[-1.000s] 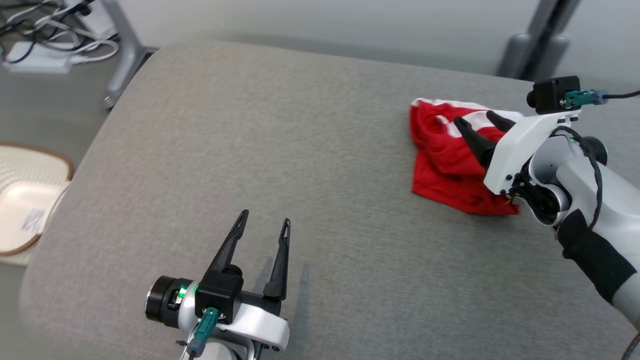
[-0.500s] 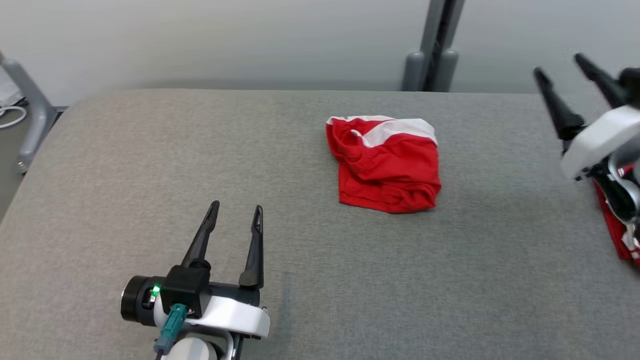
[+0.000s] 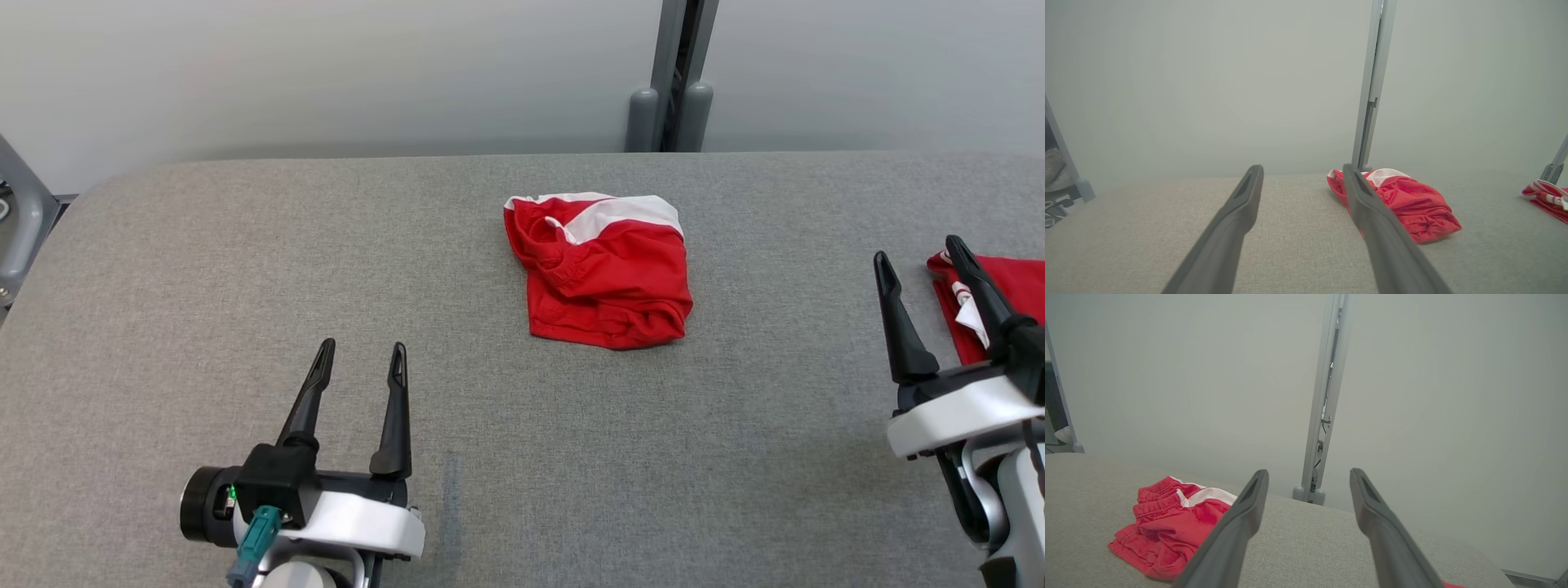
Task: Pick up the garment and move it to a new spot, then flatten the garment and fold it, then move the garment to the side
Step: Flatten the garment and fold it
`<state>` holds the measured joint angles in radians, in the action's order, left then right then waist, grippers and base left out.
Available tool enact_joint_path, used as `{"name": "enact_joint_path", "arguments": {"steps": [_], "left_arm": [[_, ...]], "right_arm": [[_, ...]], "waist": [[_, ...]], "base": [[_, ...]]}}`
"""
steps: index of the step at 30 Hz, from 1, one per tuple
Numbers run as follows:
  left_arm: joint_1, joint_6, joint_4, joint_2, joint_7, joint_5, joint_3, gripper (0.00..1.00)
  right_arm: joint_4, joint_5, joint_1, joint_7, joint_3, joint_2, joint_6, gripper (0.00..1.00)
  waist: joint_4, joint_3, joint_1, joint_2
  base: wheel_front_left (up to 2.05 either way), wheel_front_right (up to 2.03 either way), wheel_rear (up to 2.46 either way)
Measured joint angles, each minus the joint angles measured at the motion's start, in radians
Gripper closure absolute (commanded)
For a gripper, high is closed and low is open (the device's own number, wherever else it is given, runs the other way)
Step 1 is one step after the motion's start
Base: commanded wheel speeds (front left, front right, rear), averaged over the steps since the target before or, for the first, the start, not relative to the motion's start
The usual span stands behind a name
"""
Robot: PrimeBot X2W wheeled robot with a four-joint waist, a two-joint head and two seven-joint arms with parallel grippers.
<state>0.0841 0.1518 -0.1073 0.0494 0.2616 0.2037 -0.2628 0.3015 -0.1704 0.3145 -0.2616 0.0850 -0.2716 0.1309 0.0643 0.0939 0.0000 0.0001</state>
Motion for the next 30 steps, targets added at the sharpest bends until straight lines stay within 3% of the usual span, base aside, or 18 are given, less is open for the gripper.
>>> {"name": "enact_joint_path", "arguments": {"steps": [17, 18, 19, 25, 30], "left_arm": [[-0.020, 0.002, 0.025, 0.000, 0.000, 0.008, -0.015, 0.00], [-0.020, 0.002, 0.025, 0.000, 0.000, 0.008, -0.015, 0.00], [-0.020, 0.002, 0.025, 0.000, 0.000, 0.008, -0.018, 0.00], [-0.007, -0.001, 0.025, 0.000, 0.000, 0.007, -0.040, 0.00], [0.013, 0.003, 0.022, 0.000, 0.000, 0.009, -0.065, 0.00]], "right_arm": [[-0.056, 0.054, -0.057, 0.000, -0.062, 0.058, 0.000, 0.00], [-0.056, 0.054, -0.057, 0.000, -0.062, 0.058, 0.000, 0.38], [-0.048, 0.046, -0.057, 0.000, -0.052, 0.057, 0.000, 1.00], [0.014, 0.004, 0.022, 0.000, 0.031, 0.017, 0.000, 1.00], [0.128, -0.043, 0.118, 0.002, 0.170, -0.035, 0.000, 1.00]], "waist": [[0.029, 0.003, 0.0000, 0.0000], [0.029, 0.003, 0.0000, 0.0000], [0.032, 0.006, 0.0000, 0.0000], [0.059, 0.045, 0.0000, 0.0000], [0.109, 0.082, 0.0000, 0.0000]], "base": [[0.00, 0.00, 0.00], [0.00, 0.00, 0.00], [0.00, 0.00, 0.00], [0.00, 0.00, 0.00], [0.00, 0.00, 0.00]]}}
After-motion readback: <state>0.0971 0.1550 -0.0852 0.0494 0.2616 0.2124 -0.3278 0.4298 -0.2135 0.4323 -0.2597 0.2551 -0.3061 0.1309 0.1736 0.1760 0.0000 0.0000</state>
